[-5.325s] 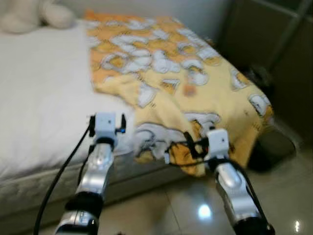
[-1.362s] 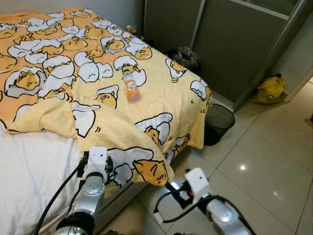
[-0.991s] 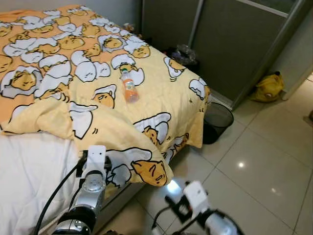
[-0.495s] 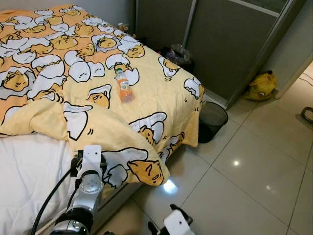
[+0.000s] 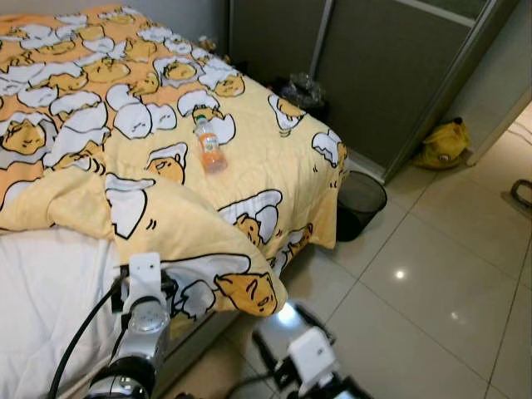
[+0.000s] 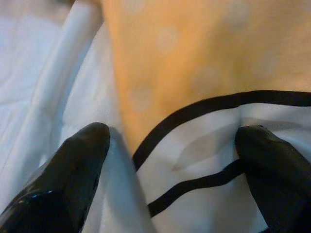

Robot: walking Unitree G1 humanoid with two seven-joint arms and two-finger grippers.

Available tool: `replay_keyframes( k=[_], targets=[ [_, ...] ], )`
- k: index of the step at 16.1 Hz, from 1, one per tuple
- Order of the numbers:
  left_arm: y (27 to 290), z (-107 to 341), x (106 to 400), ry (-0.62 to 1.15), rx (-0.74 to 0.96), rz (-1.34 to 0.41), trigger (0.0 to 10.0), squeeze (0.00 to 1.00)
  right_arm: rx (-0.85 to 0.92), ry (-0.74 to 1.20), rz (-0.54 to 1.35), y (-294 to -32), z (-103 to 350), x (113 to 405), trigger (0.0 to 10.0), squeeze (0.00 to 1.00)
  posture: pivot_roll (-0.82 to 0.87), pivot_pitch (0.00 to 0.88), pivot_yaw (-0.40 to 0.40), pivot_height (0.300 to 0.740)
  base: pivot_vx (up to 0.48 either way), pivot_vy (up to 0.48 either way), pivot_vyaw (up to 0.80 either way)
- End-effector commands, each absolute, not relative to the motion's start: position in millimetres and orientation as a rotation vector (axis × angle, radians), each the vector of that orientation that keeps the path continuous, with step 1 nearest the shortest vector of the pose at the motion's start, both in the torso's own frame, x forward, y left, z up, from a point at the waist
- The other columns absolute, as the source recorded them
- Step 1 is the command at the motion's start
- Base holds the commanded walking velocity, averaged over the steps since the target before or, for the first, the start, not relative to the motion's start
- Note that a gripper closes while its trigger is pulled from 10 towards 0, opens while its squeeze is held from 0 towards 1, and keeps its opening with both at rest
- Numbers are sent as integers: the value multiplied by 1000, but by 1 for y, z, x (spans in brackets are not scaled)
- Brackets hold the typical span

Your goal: Clean up the room

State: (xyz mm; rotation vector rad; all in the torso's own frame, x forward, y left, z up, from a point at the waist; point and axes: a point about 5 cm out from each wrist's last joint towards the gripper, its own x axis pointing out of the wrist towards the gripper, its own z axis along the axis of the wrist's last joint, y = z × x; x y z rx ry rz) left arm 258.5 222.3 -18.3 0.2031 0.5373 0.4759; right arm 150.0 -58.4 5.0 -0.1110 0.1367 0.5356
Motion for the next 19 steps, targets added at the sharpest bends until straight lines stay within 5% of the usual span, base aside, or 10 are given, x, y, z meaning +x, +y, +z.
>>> replay_keyframes(
  k=[1, 6, 8, 9, 10, 11, 12, 19],
  targets=[
    [227, -20, 255, 556, 195, 523, 10000, 0, -105, 125, 533, -63, 11, 150, 10000, 0, -72, 39, -67, 740, 0, 0, 0],
    [232, -21, 253, 564, 195, 519, 10000, 0, -155, 140, 572, -98, 23, 134, 10000, 0, -74, 40, -66, 740, 0, 0, 0],
    [223, -26, 253, 594, 159, 471, 10000, 0, -207, 209, 555, -191, 40, 227, 10000, 0, -77, 37, -67, 740, 0, 0, 0],
    [222, -26, 253, 598, 156, 469, 10000, 0, -205, 213, 556, -194, 42, 231, 10000, 0, -77, 37, -67, 740, 0, 0, 0],
    [218, -30, 252, 635, 117, 438, 6667, 0, -199, 221, 590, -184, 40, 232, 10000, 0, -76, 37, -67, 740, 0, 0, 0],
    [216, -31, 253, 642, 103, 418, 5882, 0, -193, 223, 599, -176, 39, 229, 10000, 0, -76, 37, -67, 740, 0, 0, 0],
    [216, -30, 254, 632, 111, 412, 0, 0, -189, 223, 606, -169, 37, 226, 10000, 0, -75, 36, -68, 740, 0, 0, 0],
    [211, -30, 260, 665, 27, 359, 0, 0, -111, 277, 773, -144, 34, 223, 10000, 0, -75, 35, -70, 740, 0, 0, 0]
  ],
)
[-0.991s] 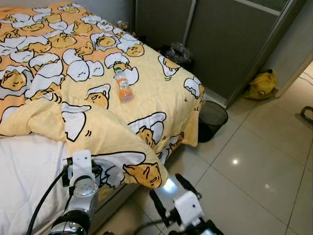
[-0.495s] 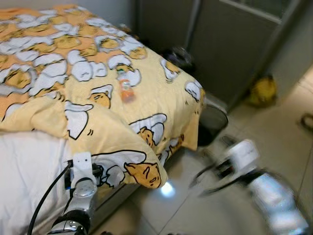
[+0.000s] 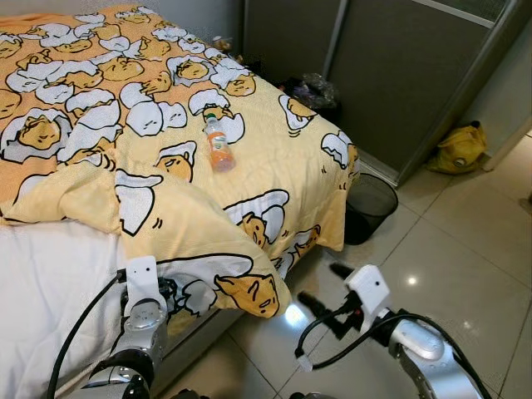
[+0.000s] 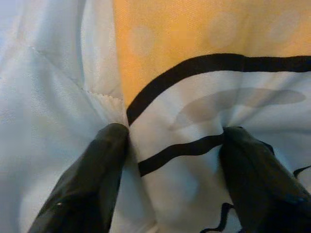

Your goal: Clean up the room

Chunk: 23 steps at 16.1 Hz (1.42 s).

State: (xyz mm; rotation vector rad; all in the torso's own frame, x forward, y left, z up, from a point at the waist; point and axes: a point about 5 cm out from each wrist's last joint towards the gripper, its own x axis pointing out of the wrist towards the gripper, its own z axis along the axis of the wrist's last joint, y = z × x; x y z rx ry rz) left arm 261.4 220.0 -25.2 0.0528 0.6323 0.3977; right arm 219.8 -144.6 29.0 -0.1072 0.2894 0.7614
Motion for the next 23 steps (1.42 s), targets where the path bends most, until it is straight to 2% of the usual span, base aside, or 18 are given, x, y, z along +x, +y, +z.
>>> replay_keyframes(
  k=[1, 8, 15, 16, 20, 21, 23],
  targets=[
    [209, -29, 262, 661, 19, 348, 0, 0, -110, 278, 783, -142, 36, 223, 10000, 0, -75, 35, -72, 740, 0, 0, 0],
    [197, -29, 265, 645, 89, 233, 0, 0, -93, 296, 788, -141, 36, 225, 10000, 0, -68, 37, -75, 740, 0, 0, 0],
    [196, -23, 272, 621, 103, 208, 0, 0, -79, 304, 754, -140, 33, 228, 10000, 0, -66, 15, -70, 740, 0, 0, 0],
    [198, -22, 273, 616, 110, 216, 10000, 0, -79, 312, 747, -142, 30, 230, 10000, 0, -62, 8, -68, 740, 0, 0, 0],
    [204, -21, 270, 594, 203, 222, 10000, 0, -85, 350, 730, -149, 15, 229, 10000, 0, -55, 4, -65, 740, 0, 0, 0],
    [205, -25, 265, 602, 270, 204, 10000, 0, -89, 375, 721, -155, 7, 227, 10000, 0, -53, 5, -64, 740, 0, 0, 0],
    [205, -28, 260, 606, 287, 191, 10000, 0, -95, 419, 705, -166, -5, 226, 10000, 0, -52, 6, -66, 740, 0, 0, 0]
  ],
)
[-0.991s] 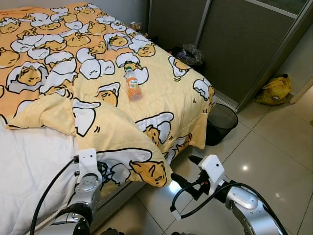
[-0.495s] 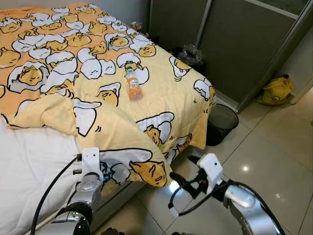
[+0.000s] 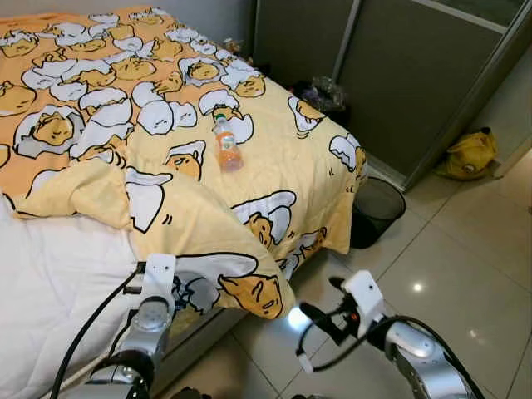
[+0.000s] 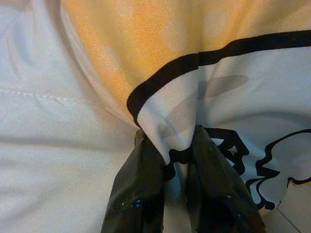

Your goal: Clean up the room

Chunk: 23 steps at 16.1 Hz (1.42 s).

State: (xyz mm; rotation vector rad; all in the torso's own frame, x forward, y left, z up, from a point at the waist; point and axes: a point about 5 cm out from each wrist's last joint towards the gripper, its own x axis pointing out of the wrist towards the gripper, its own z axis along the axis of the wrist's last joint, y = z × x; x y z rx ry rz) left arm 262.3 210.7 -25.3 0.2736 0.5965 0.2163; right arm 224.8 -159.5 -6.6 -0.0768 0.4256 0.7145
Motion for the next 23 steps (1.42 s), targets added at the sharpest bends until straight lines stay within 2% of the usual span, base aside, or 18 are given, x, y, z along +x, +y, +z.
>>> replay_keyframes(
  k=[1, 4, 7, 9, 12, 15, 16, 22, 23],
  targets=[
    [205, -28, 261, 599, 285, 196, 10000, 0, -99, 434, 697, -170, -9, 227, 10000, 0, -51, 7, -67, 740, 0, 0, 0],
    [205, -26, 262, 590, 280, 206, 10000, 0, -108, 475, 677, -174, -18, 232, 10000, 0, -52, 8, -69, 740, 0, 0, 0],
    [200, -7, 275, 370, 572, 142, 10000, 0, -115, 521, 652, -177, -26, 232, 10000, 0, -55, 14, -67, 740, 0, 0, 0],
    [196, -8, 273, 350, 623, 133, 10000, 0, -121, 556, 635, -179, -32, 231, 10000, 0, -54, 18, -67, 740, 0, 0, 0],
    [193, -15, 268, 404, 568, 127, 10000, 0, -132, 608, 608, -183, -38, 227, 10000, 0, -54, 20, -67, 740, 0, 0, 0],
    [196, -37, 250, 615, 285, 188, 10000, 0, -156, 682, 573, -189, -47, 219, 10000, 0, -54, 21, -69, 740, 0, 0, 0],
    [197, -39, 247, 630, 234, 210, 10000, 1000, -163, 697, 569, -189, -50, 216, 10000, 0, -57, 22, -70, 740, 0, 0, 0],
    [198, -28, 259, 549, 226, 192, 10000, 1000, -179, 712, 560, -192, -50, 217, 10000, 0, -58, 22, -71, 740, 0, 0, 0],
    [195, -25, 261, 526, 239, 167, 10000, 871, -178, 702, 567, -191, -49, 218, 10000, 0, -58, 23, -71, 740, 0, 0, 0]
  ],
)
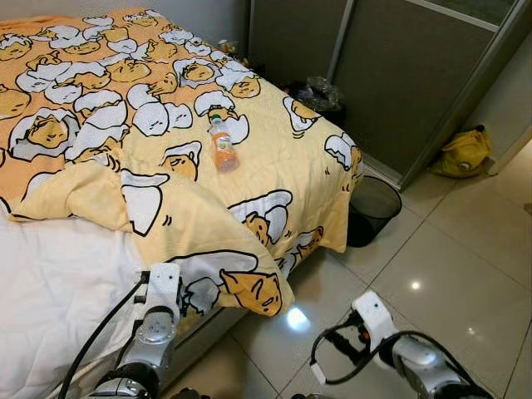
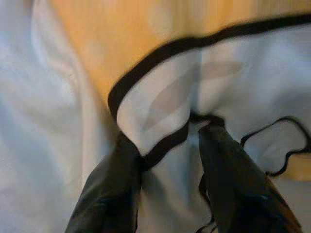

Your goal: Clean up the room

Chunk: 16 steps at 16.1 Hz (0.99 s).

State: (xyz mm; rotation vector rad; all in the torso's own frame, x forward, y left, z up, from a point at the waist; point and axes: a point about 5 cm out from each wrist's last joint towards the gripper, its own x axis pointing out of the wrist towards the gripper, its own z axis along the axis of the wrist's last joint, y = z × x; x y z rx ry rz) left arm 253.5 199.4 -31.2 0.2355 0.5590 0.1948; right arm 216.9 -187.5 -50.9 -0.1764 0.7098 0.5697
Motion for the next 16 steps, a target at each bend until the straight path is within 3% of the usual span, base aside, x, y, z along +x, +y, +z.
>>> replay_keyframes(
  k=[1, 7, 10, 11, 12, 16],
  targets=[
    [192, -23, 264, 508, 235, 153, 10000, 0, -179, 697, 570, -190, -49, 219, 10000, 0, -57, 23, -72, 740, 0, 0, 0],
    [178, -21, 270, 497, 138, 112, 10000, 0, -188, 685, 579, -190, -46, 223, 10000, 0, -61, 22, -76, 740, 0, 0, 0],
    [174, -30, 264, 582, 127, 92, 10000, 0, -188, 685, 582, -190, -46, 223, 10000, 0, -65, 24, -78, 740, 0, 0, 0],
    [172, -32, 262, 607, 108, 88, 4431, 0, -189, 685, 583, -190, -45, 224, 10000, 0, -66, 25, -76, 740, 0, 0, 0],
    [172, -33, 262, 616, 96, 96, 0, 0, -189, 684, 582, -190, -45, 224, 10000, 0, -67, 24, -76, 740, 0, 0, 0],
    [177, -30, 265, 610, 123, 108, 0, 0, -195, 685, 582, -190, -45, 224, 10000, 0, -67, 25, -77, 740, 0, 0, 0]
  ],
)
